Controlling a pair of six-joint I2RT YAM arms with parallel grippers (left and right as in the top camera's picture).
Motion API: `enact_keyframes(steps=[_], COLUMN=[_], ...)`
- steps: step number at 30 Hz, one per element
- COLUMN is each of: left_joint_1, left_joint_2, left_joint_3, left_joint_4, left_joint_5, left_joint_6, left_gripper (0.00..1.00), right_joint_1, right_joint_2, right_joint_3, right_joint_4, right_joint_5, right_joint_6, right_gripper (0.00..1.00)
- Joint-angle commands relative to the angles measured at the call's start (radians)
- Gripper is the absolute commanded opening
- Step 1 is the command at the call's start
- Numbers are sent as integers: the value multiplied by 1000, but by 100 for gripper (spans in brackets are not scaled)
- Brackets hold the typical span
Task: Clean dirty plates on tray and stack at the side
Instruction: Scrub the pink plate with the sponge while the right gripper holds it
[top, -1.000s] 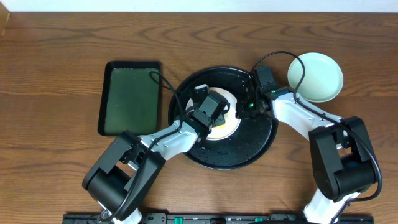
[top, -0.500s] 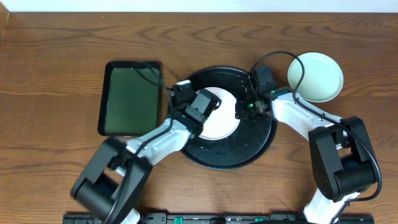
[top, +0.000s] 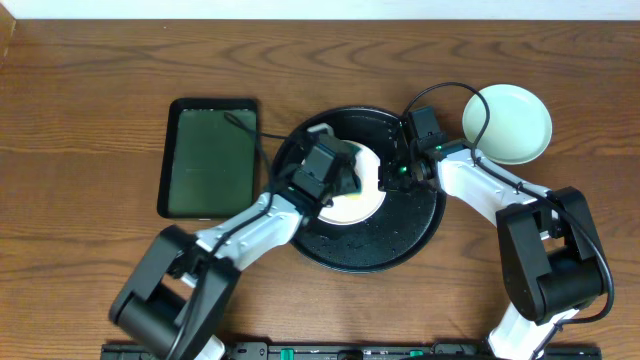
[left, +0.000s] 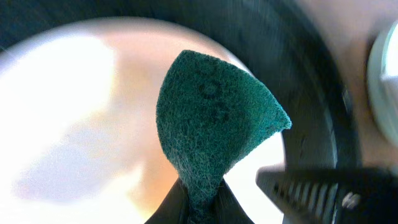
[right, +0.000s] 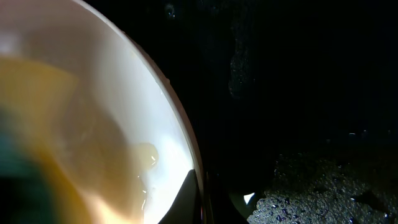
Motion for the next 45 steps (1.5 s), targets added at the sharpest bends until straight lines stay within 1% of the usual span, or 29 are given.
enact_keyframes(steps=[1, 5, 9, 14, 20, 22, 24, 27, 29, 31, 33, 35, 37, 39, 45], left_joint_1=[-10, -7, -6, -1, -1, -1, 0, 0, 0, 0, 0, -1, -5, -15, -37], left_joint_2=[55, 103, 111, 74, -25, -66, -105, -148, -163, -163, -152, -135, -106, -76, 6], left_joint_3=[-7, -7, -7, -7, -6, -6, -7, -6, -6, -7, -7, -7, -7, -7, -7], left_joint_4=[14, 22, 1, -68, -156, -170, -174, -173, -170, -166, -161, -149, -123, -102, -90], left_joint_5=[80, 56, -82, -308, -660, -742, -767, -738, -654, -511, -320, -164, -56, -22, -23], left_joint_6=[-21, -15, 79, 158, 224, 247, 267, 266, 265, 240, 180, 118, 71, 58, 71], left_gripper=[8, 8, 8, 8, 8, 8, 8, 8, 8, 8, 8, 8, 8, 8, 8], right_joint_1=[0, 0, 0, 0, 0, 1, 1, 1, 1, 1, 1, 1, 1, 1, 1], right_joint_2=[42, 42, 42, 42, 42, 42, 42, 42, 42, 42, 42, 42, 42, 42, 42], right_joint_3=[-12, -12, -12, -12, -12, -12, -12, -12, -12, -12, -12, -12, -12, -12, -12], right_joint_4=[-16, -16, -16, -20, -22, -22, -22, -23, -24, -24, -23, -21, -20, -20, -21], right_joint_5=[71, 71, 72, 76, 79, 79, 79, 79, 79, 79, 79, 79, 78, 79, 78], right_joint_6=[5, 5, 4, 4, 4, 4, 4, 4, 4, 4, 5, 5, 5, 5, 5], right_gripper=[1, 1, 1, 1, 1, 1, 1, 1, 1, 1, 1, 1, 1, 1, 1])
